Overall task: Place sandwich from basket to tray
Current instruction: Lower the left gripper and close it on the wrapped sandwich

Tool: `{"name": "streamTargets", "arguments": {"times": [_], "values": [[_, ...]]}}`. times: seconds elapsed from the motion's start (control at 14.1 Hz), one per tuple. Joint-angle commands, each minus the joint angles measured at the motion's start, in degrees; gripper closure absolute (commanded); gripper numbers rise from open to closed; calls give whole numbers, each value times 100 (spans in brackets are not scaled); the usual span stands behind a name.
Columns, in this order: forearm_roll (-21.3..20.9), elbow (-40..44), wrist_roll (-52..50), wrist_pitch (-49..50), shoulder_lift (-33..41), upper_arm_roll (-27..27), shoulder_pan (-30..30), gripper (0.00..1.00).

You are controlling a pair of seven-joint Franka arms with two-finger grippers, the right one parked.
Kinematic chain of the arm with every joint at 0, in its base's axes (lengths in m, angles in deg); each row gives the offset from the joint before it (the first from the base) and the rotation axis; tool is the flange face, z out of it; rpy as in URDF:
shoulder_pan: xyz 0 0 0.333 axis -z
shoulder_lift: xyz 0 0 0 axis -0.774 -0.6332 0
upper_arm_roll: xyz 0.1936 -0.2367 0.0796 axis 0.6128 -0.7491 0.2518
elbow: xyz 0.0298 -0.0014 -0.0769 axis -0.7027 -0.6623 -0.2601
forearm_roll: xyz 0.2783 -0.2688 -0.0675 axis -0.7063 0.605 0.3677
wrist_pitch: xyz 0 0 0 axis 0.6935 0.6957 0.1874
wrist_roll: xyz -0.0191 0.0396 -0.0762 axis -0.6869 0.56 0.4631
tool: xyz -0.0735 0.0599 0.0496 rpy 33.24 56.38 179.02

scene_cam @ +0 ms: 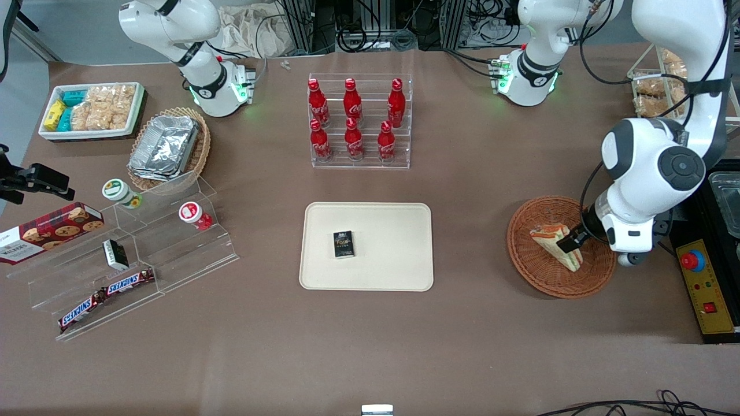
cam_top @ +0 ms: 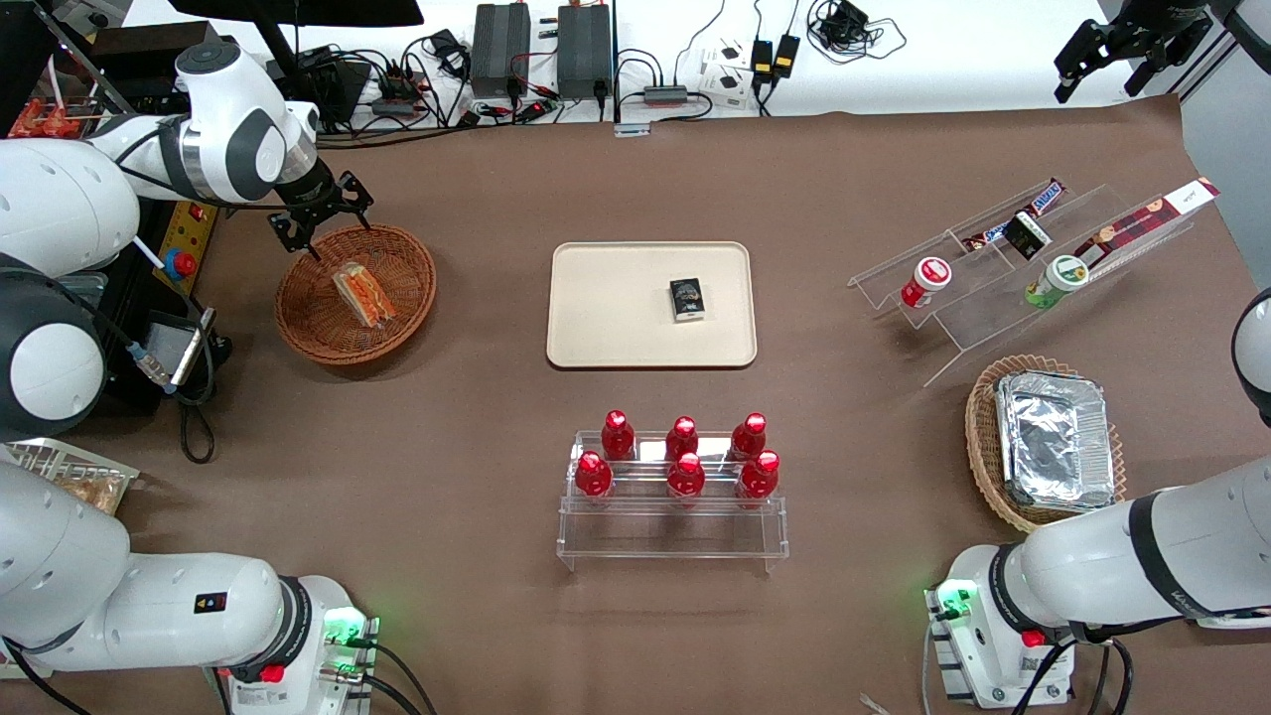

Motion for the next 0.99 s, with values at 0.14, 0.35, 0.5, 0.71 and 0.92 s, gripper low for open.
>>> {"name": "streamTargets", "arguments": {"times": [0.14,0.35,0.5,0.71,0.92], "values": [[-180,-35,-129,4,-301,-6,-12,0],[-382,-35,-164,-102,-609,2,-12,0],[-382,-61,-164,-233,-732,20,-30,0],[-382,-70,-199,-417,-882,82,-48,0],[-382,-62,-296,-646,-1058,82,-48,0]]}}
